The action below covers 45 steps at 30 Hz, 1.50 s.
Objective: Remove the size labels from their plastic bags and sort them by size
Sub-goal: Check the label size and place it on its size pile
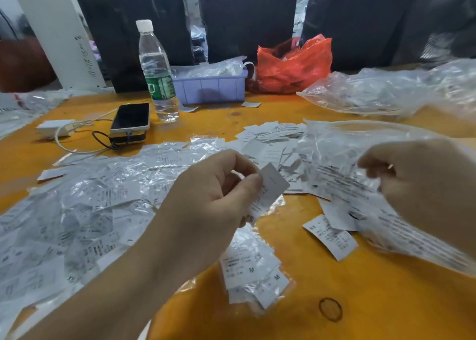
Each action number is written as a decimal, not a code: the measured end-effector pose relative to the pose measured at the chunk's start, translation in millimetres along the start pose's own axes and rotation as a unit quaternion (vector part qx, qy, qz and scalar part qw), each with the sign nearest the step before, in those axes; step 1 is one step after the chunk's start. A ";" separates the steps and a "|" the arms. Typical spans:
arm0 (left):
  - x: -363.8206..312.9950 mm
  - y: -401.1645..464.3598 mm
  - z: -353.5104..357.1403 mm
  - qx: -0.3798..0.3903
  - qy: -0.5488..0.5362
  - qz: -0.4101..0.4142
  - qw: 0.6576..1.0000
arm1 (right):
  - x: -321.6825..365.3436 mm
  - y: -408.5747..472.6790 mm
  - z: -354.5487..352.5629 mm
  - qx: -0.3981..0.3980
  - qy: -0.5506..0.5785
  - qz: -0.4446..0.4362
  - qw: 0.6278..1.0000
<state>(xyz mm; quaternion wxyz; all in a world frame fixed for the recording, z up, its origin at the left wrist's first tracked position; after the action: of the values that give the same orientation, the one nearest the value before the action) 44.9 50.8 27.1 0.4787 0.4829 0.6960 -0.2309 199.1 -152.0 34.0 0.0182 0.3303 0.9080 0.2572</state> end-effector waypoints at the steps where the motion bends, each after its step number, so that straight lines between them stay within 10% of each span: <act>1: 0.1 -1.0 1.0 -0.007 0.008 0.000 1.000 | 1.2 -2.7 7.1 0.039 -0.014 0.014 0.999; 17: 2.0 -1.6 10.2 -0.013 0.067 0.043 0.997 | 15.0 -12.4 25.4 0.153 -0.048 0.042 0.986; 34: -0.1 -3.9 2.3 -0.026 0.064 0.076 0.995 | 24.0 -6.2 8.5 -0.026 -0.056 -0.025 0.998; 40: 0.2 -2.1 2.1 -0.026 0.069 0.072 0.995 | 15.1 -9.3 24.7 0.125 -0.111 0.069 0.984; 45: -0.2 -3.5 6.1 -0.011 0.076 0.064 0.995 | 21.8 -8.7 25.5 0.089 -0.093 0.017 0.992</act>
<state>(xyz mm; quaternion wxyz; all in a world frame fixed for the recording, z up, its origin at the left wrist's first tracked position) 44.5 44.4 24.1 0.4439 0.5374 0.7002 -0.1544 182.2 -132.9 10.7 0.0686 0.3684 0.9159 0.1439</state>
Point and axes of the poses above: each hand's wrist, its own y-axis towards the middle knuckle, its own z-axis out of the palm, x = y × z, the point moved 3 cm from there along y, towards the middle knuckle, and after that the axes turned 12 degrees about -z, right-handed, at the moved point
